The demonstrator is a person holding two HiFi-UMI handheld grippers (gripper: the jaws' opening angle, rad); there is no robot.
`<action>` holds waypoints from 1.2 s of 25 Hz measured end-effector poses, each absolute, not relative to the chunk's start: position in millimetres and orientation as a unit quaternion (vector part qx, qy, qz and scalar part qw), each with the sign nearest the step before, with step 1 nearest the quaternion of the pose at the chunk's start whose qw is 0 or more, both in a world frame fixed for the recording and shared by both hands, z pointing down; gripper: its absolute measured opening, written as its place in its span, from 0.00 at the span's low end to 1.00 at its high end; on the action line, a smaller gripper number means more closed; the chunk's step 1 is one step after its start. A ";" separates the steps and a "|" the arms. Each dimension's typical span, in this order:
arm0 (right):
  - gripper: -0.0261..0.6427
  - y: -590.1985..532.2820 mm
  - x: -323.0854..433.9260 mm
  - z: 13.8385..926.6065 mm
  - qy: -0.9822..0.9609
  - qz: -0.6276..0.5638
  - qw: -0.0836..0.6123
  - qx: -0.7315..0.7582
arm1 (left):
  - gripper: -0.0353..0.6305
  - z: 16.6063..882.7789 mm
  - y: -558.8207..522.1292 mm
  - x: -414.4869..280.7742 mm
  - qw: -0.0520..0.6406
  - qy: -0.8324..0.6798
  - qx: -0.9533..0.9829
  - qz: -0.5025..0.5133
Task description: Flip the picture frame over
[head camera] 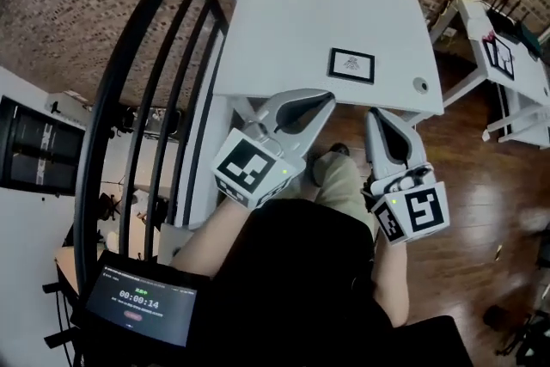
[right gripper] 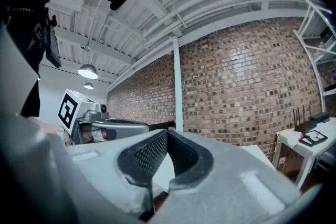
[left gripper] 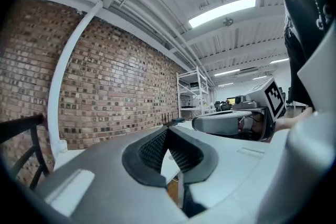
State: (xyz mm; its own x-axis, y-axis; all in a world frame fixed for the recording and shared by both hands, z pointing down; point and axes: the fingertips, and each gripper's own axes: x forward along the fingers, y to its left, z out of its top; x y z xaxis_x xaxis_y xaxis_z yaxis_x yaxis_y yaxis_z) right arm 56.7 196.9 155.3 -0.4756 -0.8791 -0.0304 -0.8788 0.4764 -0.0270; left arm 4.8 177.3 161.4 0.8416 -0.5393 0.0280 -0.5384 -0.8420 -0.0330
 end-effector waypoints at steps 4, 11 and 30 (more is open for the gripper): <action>0.03 204.8 56.4 160.5 0.858 -0.008 0.020 -0.513 | 0.08 163.9 185.0 2.2 0.014 0.275 -0.961 -0.018; 0.03 213.1 67.8 166.3 0.848 -0.019 0.026 -0.529 | 0.08 163.1 192.3 5.4 0.017 0.266 -0.963 -0.023; 0.03 217.6 55.6 179.6 0.856 -0.023 0.013 -0.516 | 0.08 174.6 203.3 11.4 0.036 0.255 -0.965 -0.046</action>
